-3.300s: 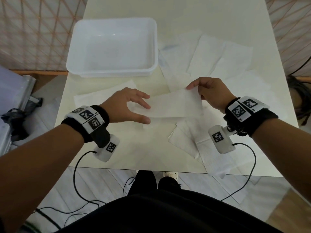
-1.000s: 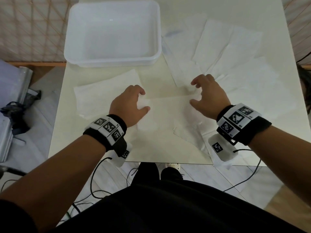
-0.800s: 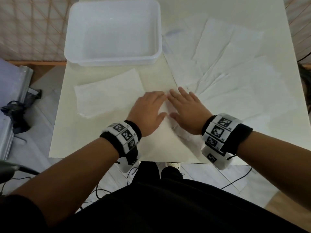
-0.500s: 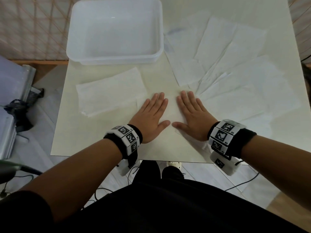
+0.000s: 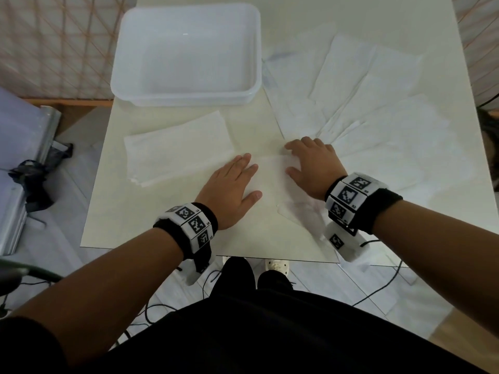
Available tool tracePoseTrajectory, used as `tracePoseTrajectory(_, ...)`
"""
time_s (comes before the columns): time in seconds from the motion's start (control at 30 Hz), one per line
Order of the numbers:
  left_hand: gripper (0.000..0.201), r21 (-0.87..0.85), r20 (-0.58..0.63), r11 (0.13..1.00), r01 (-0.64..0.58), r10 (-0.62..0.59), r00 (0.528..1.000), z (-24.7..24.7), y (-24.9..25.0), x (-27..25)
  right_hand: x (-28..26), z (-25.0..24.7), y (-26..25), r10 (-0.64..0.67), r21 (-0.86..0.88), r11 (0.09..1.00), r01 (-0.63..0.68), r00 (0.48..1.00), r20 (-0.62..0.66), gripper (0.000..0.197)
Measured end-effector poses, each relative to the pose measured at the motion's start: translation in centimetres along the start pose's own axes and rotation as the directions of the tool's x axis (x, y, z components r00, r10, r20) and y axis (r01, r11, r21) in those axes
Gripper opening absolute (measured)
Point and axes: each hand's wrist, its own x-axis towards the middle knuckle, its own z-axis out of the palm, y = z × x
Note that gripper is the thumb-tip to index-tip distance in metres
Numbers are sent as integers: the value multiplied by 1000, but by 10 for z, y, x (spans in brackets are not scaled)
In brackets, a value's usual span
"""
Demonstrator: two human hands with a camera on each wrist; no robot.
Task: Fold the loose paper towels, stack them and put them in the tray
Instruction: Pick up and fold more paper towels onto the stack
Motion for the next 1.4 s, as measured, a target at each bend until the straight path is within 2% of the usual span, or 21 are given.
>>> tracePoseTrajectory(0.17, 63, 8, -49, 1000, 0, 1, 999, -12, 4, 6, 12, -9, -5, 45, -4, 999, -45, 997, 68, 30)
tracePoseTrajectory(0.27, 54, -17, -148, 1000, 6, -9, 989, -19, 7, 11, 13, -10, -6, 57, 151, 986, -75, 991, 122, 20)
tracePoseTrajectory(0.37, 48, -45, -249, 998, -40, 27, 968, -26, 11, 18, 12, -17, -7, 25, 338, 938, -74, 989, 148, 15)
tracePoseTrajectory(0.47, 42, -110, -208, 994, -17, -6, 978, -32, 14, 25, 9, -29, -7, -43, 456, 890, -28, 989, 143, 19)
tracePoseTrajectory(0.57, 28, -189, -207, 982, 8, -47, 977, -35, 14, 24, 8, -40, -7, -45, 536, 844, -22, 993, 111, 24)
tracePoseTrajectory(0.67, 21, -260, -267, 966, -1, -71, 961, -40, 9, 21, 12, -45, -11, -21, 586, 809, -44, 994, 104, 22)
tracePoseTrajectory(0.73, 19, -294, -243, 955, 37, -112, 964, -48, 0, 19, 19, -43, -16, 23, 651, 755, -73, 996, 84, 18)
tracePoseTrajectory(0.8, 17, -308, -203, 947, 87, -155, 967, -60, -13, 18, 30, -38, -19, 100, 669, 737, -97, 994, 34, 27)
tracePoseTrajectory(0.83, 16, -316, -184, 942, 108, -173, 968, -66, -19, 16, 36, -34, -18, 133, 620, 779, -96, 991, -13, 31)
tracePoseTrajectory(0.9, 16, -340, -161, 930, 138, -202, 966, -79, -33, 15, 49, -26, -14, 143, 359, 929, -91, 982, -120, 36)
tracePoseTrajectory(0.93, 15, -353, -159, 923, 151, -219, 963, -87, -41, 14, 55, -23, -14, 125, 216, 972, -94, 983, -135, 43)
tracePoseTrajectory(1.0, 13, -376, -167, 909, 178, -256, 952, -102, -56, 15, 64, -17, -13, 131, 44, 991, -128, 988, -87, 61)
tracePoseTrajectory(1.1, 12, -387, -170, 892, 232, -317, 933, -118, -81, 16, 72, -10, -17, 171, -30, 985, -173, 984, -47, 63)
tracePoseTrajectory(1.3, 16, -295, -91, 902, 315, -355, 931, -113, -118, 18, 74, -9, -22, 126, -143, 980, -137, 988, -84, 31)
tracePoseTrajectory(1.4, 18, -292, -83, 897, 332, -369, 926, -102, -129, 20, 74, -11, -21, 117, -157, 979, -128, 990, -75, 30)
